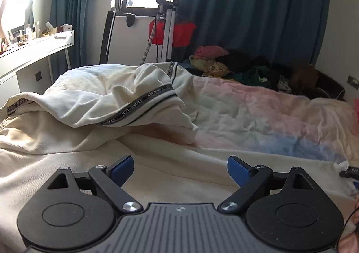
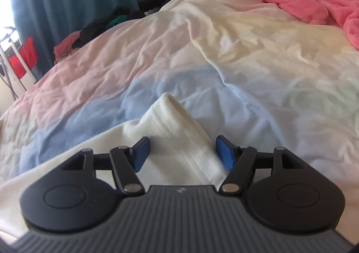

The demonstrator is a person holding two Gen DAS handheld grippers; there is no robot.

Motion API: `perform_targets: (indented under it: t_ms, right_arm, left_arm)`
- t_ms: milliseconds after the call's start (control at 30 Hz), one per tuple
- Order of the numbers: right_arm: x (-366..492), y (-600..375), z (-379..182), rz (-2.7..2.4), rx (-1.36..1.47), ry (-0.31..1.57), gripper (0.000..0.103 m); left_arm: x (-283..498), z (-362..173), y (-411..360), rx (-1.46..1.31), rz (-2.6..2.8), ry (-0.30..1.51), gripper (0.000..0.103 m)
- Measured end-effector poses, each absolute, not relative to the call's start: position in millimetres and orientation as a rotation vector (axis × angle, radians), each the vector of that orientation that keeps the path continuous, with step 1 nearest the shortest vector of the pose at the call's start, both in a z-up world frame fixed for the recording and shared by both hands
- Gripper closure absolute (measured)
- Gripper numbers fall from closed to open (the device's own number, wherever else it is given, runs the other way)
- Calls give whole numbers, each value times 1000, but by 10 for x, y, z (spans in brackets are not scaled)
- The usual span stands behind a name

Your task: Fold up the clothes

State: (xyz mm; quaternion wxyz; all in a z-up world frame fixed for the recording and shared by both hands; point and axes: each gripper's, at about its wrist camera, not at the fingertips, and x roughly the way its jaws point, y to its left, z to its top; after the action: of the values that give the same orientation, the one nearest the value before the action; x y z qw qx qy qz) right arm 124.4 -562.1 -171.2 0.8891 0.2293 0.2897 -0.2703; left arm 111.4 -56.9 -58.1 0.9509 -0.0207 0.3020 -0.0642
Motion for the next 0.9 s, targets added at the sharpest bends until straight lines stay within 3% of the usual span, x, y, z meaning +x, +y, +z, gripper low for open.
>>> perform_targets:
  t_ms: [133,200,233,267,533,700,800,833,867,900]
  right_arm:
    - [1292,-5666,-1770,-559,485,600,38]
    - [1321,-5655,-1745,-551,467,600,59]
    - [1333,-5648,-1720,-542,457,598,80]
    - [1328,-5643,-1682,-526,456,585,87]
    - [1215,-5718,-1518,-595,489,481,89]
    - [1279,-5466,-1512,-625,364,495,83]
    - [1244,-5284,-1359,-602,332,466,58]
    - [1203,-5219,-1301,-580,342,449,42]
    - [1163,-5141,-1236,-555,351,435,32]
    - [1125,-5059,-1170,-529,359,422,32]
  left_arm:
    - [1198,-847,-550,-19,-133,638,11]
    - [1200,-900,-518,-17,-125,638,11]
    - [1199,-913,-509,-17,-123,635,11]
    - [1200,-919,-508,-16,-121,631,11]
    - [1075,-842,-595,42,-156,566,11]
    - [1004,-830,-627,47,-162,552,11]
    - [961,-830,-634,52,-154,538,11]
    - [947,-829,-632,53,-152,534,11]
    - [933,-828,-629,54,-150,530,11]
    - [921,-829,-627,54,-148,528,11]
